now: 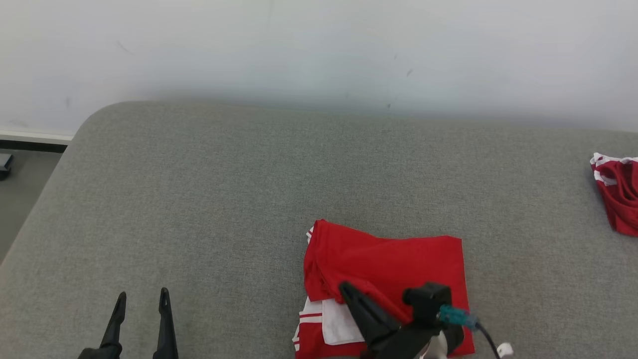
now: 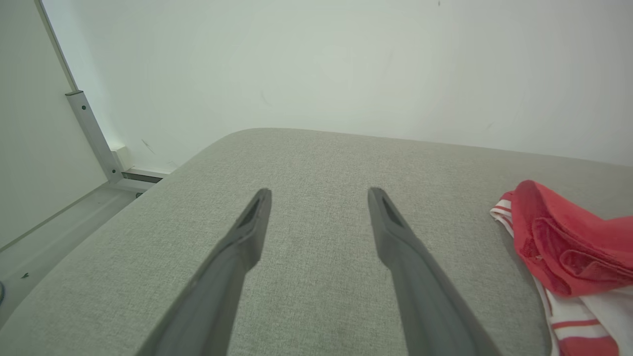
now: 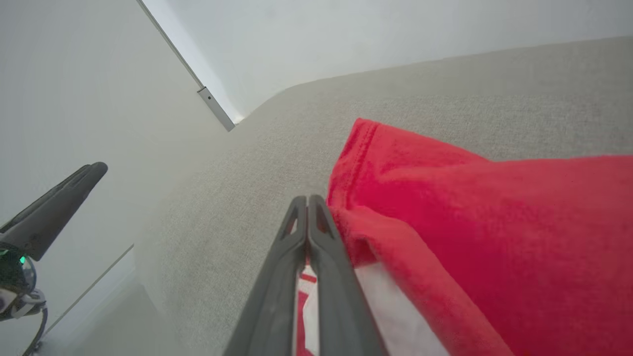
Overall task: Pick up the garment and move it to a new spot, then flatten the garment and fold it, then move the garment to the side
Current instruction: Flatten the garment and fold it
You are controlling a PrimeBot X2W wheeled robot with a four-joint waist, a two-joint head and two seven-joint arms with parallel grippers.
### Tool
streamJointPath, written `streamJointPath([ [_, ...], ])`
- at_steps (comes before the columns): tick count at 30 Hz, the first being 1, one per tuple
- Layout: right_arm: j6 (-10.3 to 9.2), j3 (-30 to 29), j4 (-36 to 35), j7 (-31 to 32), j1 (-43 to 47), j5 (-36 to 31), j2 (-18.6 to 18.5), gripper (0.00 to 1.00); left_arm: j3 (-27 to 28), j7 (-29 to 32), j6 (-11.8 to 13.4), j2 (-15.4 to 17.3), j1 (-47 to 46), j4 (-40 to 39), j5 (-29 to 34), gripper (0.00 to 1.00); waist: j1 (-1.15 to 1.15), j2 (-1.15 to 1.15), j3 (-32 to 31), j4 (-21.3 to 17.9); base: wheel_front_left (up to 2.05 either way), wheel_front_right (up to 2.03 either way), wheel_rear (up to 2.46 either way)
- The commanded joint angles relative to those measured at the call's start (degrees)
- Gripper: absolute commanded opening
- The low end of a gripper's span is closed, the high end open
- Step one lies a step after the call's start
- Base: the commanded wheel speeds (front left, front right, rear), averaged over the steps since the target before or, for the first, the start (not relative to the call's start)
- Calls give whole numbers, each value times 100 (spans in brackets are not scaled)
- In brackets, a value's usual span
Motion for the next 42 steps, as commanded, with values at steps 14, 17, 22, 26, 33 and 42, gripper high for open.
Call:
streamJointPath([
  [14,-17,307,-364,-406,481,192,134,100,33,-17,18,-8,3,-8,17,100,0,0,-37,-174,0,0,0],
  [17,-16,88,-515,-543,419,88,4,100,69,-17,8,-8,41,-17,36,100,0,0,-75,-248,0,0,0],
  [22,-16,-645,-794,-749,436,-132,-161,100,124,-17,-11,-7,130,-60,78,100,0,0,-156,-432,0,0,0],
  [26,-16,-1353,-976,-818,592,-426,-219,100,177,-17,-35,17,158,-101,122,100,0,0,-213,-618,0,0,0],
  [33,-17,-2416,-1417,-830,1038,-905,-68,100,221,-17,-37,13,285,-273,206,100,0,0,-245,-877,0,0,0],
  [42,-16,-3022,-1660,-835,1680,-1425,44,100,317,-17,-61,12,401,-387,233,100,0,0,-288,-1070,0,0,0],
])
